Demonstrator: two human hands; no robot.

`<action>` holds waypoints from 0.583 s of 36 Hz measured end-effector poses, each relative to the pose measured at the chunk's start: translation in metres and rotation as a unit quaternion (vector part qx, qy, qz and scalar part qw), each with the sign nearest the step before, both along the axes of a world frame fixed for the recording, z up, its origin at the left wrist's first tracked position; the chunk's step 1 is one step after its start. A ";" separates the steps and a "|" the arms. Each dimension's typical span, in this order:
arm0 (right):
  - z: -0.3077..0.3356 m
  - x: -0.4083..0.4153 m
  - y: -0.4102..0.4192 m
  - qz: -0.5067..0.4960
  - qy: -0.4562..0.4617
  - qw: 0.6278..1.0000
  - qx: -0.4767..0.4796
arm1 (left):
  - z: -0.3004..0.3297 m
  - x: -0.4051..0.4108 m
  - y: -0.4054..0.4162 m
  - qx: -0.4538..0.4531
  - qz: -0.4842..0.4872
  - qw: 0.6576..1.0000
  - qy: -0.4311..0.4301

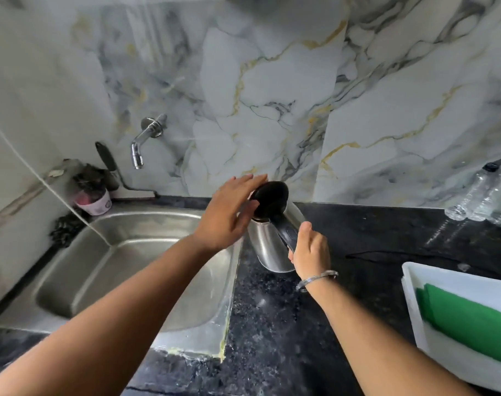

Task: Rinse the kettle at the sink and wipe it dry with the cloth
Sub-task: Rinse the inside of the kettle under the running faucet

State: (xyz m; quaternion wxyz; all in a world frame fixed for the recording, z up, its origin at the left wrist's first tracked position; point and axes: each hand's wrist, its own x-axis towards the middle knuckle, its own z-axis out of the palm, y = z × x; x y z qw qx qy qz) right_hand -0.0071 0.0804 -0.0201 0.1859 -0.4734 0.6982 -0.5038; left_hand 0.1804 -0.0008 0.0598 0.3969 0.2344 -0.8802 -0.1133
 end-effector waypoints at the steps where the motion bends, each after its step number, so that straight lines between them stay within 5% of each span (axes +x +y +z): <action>1: 0.002 0.013 -0.008 0.009 0.004 1.000 -0.007 | 0.001 0.017 -0.002 -0.003 0.018 1.000 -0.002; 8: 0.004 0.119 -0.069 0.013 -0.032 0.999 -0.004 | -0.004 0.118 -0.019 -0.066 0.002 0.997 -0.051; 15: -0.018 0.216 -0.111 0.029 -0.150 0.988 0.010 | -0.005 0.238 -0.082 0.072 0.161 0.984 0.030; 21: -0.029 0.264 -0.137 0.035 -0.179 0.983 -0.012 | -0.009 0.292 -0.170 0.274 0.311 0.910 -0.032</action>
